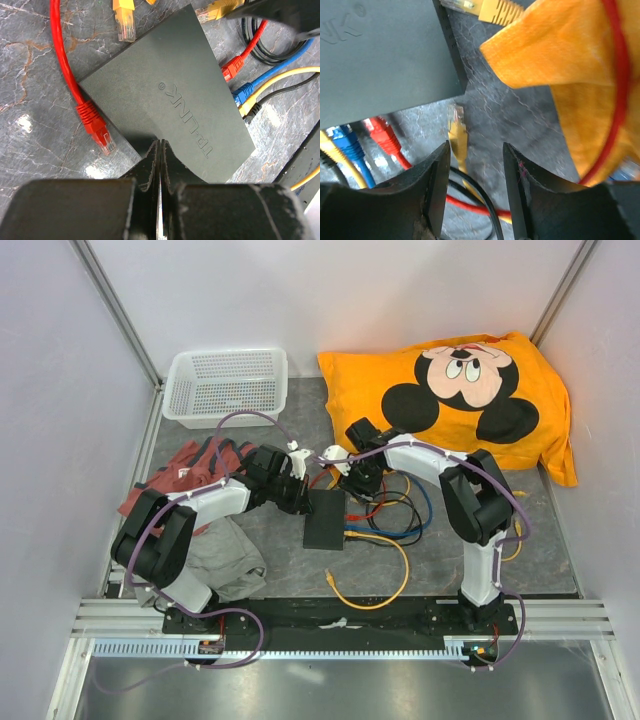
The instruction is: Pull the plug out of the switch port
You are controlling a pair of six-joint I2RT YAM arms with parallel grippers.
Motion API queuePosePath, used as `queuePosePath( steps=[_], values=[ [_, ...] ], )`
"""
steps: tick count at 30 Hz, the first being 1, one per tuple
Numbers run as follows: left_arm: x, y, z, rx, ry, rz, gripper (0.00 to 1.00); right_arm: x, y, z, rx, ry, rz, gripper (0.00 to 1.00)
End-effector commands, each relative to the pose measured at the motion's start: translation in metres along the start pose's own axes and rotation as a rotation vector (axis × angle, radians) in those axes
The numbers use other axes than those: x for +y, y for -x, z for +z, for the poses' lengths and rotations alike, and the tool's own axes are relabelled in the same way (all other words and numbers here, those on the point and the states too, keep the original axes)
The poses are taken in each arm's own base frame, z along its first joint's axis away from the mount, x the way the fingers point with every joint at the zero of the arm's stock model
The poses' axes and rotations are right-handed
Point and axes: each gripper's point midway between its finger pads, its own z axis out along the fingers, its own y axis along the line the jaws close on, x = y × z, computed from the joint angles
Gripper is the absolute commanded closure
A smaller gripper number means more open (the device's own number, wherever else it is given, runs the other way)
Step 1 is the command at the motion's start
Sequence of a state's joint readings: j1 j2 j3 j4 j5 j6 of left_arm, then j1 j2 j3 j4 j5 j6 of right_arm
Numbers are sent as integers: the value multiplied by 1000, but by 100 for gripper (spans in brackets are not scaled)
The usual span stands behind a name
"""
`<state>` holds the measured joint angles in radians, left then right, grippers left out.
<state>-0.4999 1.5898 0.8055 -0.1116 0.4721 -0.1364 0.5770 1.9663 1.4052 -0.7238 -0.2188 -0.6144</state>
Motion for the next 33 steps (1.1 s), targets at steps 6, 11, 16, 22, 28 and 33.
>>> queuePosePath(
  steps=[6, 11, 16, 22, 28, 33],
  values=[
    [3, 8, -3, -34, 27, 42, 98, 8, -7, 22, 24, 25, 38, 64],
    [3, 9, -4, -40, 31, 45, 98, 15, 44, -22, -131, 78, 50, 83],
    [4, 8, -4, -36, 37, 42, 98, 36, 115, -108, -371, 226, 17, 86],
    [4, 8, -4, -37, 38, 44, 98, 74, 147, -169, -500, 430, 34, 86],
    [6, 10, -6, -42, 56, 46, 99, 81, 170, -208, -597, 452, 38, 88],
    [17, 22, -15, -58, 135, 96, 99, 86, 190, -268, -724, 421, -14, 91]
  ],
)
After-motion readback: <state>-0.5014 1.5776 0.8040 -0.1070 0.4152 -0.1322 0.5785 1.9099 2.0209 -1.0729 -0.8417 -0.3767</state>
